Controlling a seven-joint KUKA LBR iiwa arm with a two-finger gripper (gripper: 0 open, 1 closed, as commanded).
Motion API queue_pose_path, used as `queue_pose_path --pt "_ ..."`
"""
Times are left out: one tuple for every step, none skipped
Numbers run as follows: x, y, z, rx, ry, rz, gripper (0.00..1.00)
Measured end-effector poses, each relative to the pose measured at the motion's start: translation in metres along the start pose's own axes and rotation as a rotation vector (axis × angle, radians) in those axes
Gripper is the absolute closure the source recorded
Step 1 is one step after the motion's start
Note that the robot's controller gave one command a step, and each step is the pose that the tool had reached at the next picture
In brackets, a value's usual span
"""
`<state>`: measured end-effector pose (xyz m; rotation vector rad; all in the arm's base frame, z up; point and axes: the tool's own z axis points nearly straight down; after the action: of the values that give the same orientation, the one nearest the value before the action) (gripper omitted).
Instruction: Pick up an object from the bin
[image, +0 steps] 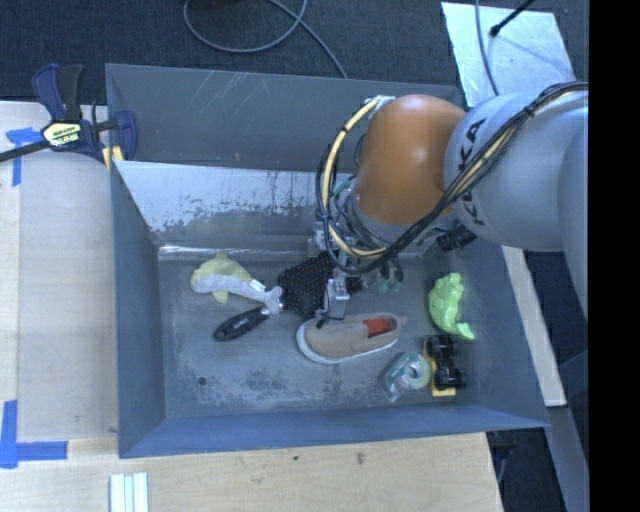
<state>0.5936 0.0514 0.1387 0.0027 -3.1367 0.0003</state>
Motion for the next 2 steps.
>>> queue_pose_path --pt "-0.002 0.000 -0.005 -0.001 -0.008 0.001 0.00" --pt "-0.006 -0.002 0.005 0.000 -0.005 0.028 0.00"
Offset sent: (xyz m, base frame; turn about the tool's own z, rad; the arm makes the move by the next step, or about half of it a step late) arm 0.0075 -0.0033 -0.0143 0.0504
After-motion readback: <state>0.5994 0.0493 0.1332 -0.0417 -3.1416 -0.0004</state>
